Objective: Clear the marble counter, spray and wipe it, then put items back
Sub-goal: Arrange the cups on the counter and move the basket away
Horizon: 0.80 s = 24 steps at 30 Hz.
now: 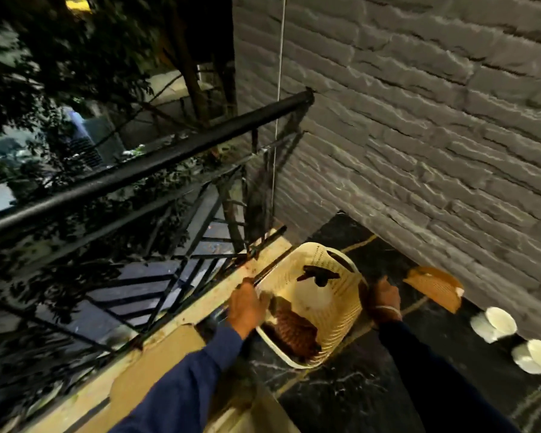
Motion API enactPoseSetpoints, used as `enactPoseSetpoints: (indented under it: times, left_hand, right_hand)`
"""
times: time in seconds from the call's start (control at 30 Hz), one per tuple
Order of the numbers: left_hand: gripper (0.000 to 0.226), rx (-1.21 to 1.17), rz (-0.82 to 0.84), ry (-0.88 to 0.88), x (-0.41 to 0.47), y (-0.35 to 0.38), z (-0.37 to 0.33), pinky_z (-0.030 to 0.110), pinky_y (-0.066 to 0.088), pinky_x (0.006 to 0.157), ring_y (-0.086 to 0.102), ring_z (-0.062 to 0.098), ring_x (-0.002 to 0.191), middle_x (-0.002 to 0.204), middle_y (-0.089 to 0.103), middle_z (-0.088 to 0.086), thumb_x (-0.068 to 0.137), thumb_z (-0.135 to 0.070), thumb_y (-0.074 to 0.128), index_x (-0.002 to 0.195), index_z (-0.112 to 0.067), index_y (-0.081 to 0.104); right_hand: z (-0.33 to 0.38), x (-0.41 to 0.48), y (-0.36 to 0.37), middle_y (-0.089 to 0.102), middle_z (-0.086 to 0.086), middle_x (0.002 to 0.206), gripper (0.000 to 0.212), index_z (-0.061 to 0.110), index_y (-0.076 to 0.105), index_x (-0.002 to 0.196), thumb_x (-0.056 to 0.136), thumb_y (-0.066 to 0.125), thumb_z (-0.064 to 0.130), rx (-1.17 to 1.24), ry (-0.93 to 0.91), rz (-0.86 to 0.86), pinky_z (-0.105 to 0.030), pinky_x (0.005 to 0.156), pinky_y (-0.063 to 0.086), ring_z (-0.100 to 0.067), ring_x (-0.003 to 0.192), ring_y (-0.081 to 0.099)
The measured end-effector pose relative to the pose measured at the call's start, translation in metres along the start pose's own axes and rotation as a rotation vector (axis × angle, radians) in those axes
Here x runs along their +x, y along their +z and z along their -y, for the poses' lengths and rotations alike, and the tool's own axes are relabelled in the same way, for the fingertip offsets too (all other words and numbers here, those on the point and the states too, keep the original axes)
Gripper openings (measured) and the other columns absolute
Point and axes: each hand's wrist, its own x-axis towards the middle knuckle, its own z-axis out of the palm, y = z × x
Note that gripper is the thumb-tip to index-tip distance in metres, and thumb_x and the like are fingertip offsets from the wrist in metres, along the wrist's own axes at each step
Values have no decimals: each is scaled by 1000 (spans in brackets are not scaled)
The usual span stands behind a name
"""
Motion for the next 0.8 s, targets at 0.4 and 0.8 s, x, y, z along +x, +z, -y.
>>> enactPoseSetpoints:
  times: [0.4, 0.8]
  left_hand:
    - [54, -613, 54, -420, -76, 59, -5, 42, 48, 103, 55, 31, 122, 134, 54, 12, 93, -8, 48, 143, -13, 29]
    - [26, -610, -155, -517, -51, -16, 222, 46, 59, 54, 70, 37, 83, 98, 72, 12, 77, -24, 68, 101, -31, 58]
  right_hand:
    - [65, 57, -9, 68, -16, 114, 33, 10, 65, 116, 100, 45, 30, -245, -447, 219, -41, 91, 48, -33, 106, 63]
    - [186, -26, 56, 66, -17, 112, 34, 7, 66, 111, 93, 57, 34, -321, -702, 373, -39, 89, 46, -35, 106, 60]
